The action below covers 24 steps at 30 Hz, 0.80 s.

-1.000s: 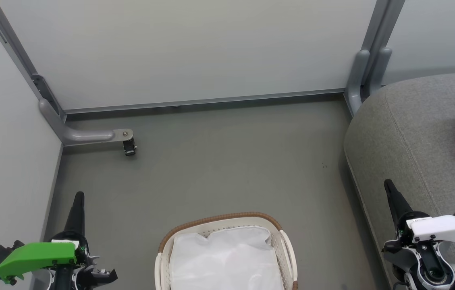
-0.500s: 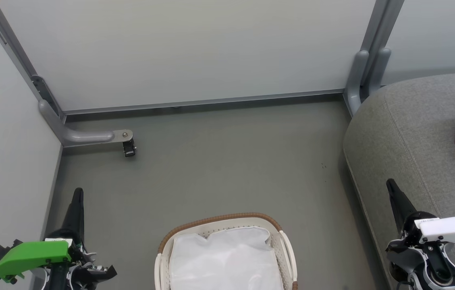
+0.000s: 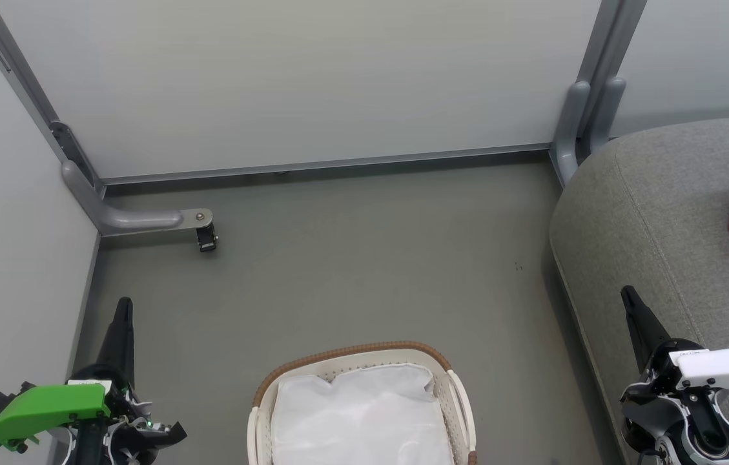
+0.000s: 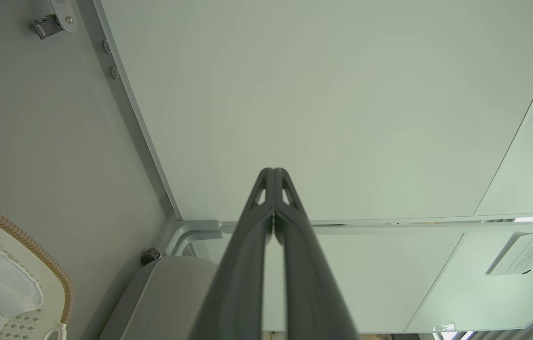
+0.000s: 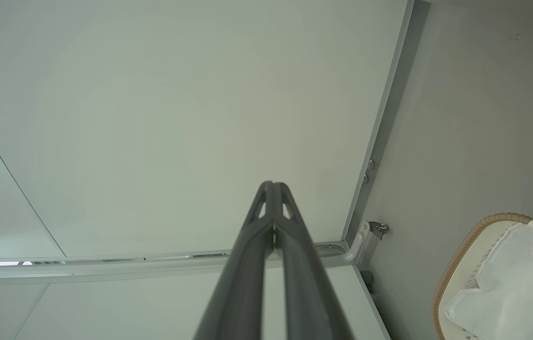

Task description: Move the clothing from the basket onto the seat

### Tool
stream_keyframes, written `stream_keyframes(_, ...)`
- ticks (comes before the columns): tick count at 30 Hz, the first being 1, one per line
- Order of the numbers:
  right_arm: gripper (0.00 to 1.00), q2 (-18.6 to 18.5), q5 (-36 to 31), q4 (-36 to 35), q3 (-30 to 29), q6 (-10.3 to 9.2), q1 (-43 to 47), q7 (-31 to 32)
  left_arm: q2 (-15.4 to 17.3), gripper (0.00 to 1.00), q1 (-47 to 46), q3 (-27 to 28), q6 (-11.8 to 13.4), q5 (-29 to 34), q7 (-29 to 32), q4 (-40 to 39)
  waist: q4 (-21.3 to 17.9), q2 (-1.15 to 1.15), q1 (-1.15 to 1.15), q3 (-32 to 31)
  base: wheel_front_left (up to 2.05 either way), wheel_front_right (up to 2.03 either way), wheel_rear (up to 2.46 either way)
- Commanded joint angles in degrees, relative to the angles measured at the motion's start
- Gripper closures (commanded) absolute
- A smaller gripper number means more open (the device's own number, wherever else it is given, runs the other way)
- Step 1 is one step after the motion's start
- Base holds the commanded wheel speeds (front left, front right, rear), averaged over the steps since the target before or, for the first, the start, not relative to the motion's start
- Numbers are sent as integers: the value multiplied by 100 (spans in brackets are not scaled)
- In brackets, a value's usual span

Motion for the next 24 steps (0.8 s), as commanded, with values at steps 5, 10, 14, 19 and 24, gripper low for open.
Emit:
stream_keyframes(5, 100, -34, 25, -21, -12, -4, 63, 16, 38, 100, -65, 16, -18, -18, 21, -10, 0, 0, 0, 0, 0, 0, 0)
stream_keyframes(10, 100, -34, 25, -20, -12, -4, 64, 16, 38, 100, -64, 15, -18, -18, 21, -11, 0, 0, 0, 0, 0, 0, 0)
stream_keyframes(14, 100, -34, 25, -20, -12, -4, 64, 16, 38, 100, -64, 15, -18, -19, 21, -11, 0, 0, 0, 0, 0, 0, 0)
stream_keyframes(19, 100, -34, 25, -20, -12, -3, 64, 16, 38, 100, -64, 15, -18, -18, 21, -11, 0, 0, 0, 0, 0, 0, 0)
stream_keyframes(24, 100, -34, 24, -20, -12, -3, 64, 16, 38, 100, -64, 15, -18, -18, 21, -10, 0, 0, 0, 0, 0, 0, 0)
